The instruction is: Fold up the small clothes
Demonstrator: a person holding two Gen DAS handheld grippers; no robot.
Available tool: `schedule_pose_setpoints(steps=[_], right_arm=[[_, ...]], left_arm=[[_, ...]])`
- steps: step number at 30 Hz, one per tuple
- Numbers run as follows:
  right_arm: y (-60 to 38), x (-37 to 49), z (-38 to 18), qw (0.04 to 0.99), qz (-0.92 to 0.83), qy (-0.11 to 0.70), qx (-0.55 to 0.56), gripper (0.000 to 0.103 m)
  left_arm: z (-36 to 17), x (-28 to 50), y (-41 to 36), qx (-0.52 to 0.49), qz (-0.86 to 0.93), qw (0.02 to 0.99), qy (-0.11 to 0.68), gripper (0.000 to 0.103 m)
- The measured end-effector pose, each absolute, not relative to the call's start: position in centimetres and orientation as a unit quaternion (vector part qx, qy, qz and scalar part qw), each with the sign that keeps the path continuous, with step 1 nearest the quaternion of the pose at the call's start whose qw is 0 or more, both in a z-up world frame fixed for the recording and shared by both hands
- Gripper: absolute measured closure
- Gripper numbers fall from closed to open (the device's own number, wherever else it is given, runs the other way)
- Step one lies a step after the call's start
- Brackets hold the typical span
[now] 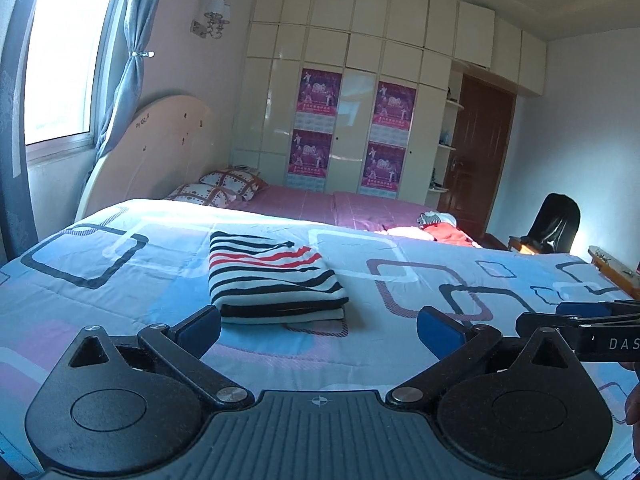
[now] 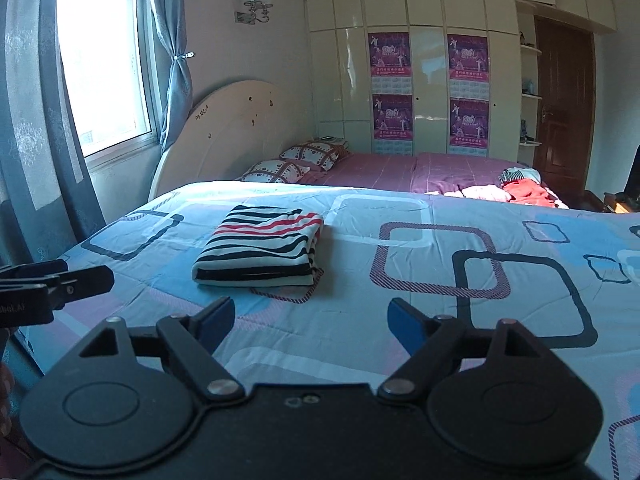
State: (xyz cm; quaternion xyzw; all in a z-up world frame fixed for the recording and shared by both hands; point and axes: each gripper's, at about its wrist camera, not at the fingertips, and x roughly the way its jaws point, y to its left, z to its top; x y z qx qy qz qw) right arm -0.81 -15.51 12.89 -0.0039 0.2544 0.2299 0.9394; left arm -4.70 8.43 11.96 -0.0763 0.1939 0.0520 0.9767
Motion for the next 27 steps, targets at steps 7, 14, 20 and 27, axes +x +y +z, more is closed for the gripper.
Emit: schedule_pose_setpoints(steps=[7,14,20,27], right_arm=[[-14.8,-0.5,14.3,0.943,0.235,0.234,-0.015,0.020],[-14.0,-0.3,14.4,0.941,0.244,0.233,-0.012,0.020],[-13.7,0.0,14.4,0.941,0.246,0.233,-0.007,0.020],[-13.3,0.0,14.4,0.941,0.247,0.231,-0.006,0.020]], left_arm=[[13.0,-4.8,8.2,-0.079,0.058,0.979,0.180,0.000],[13.6,-4.4,8.3,-0.070,0.064,0.979,0.178,0.000],[13.8,-4.2,8.5,-0.066,0.062,0.979,0.182,0.000],[14.2,-4.0,8.6,-0.060,0.062,0.980,0.181,0.000]])
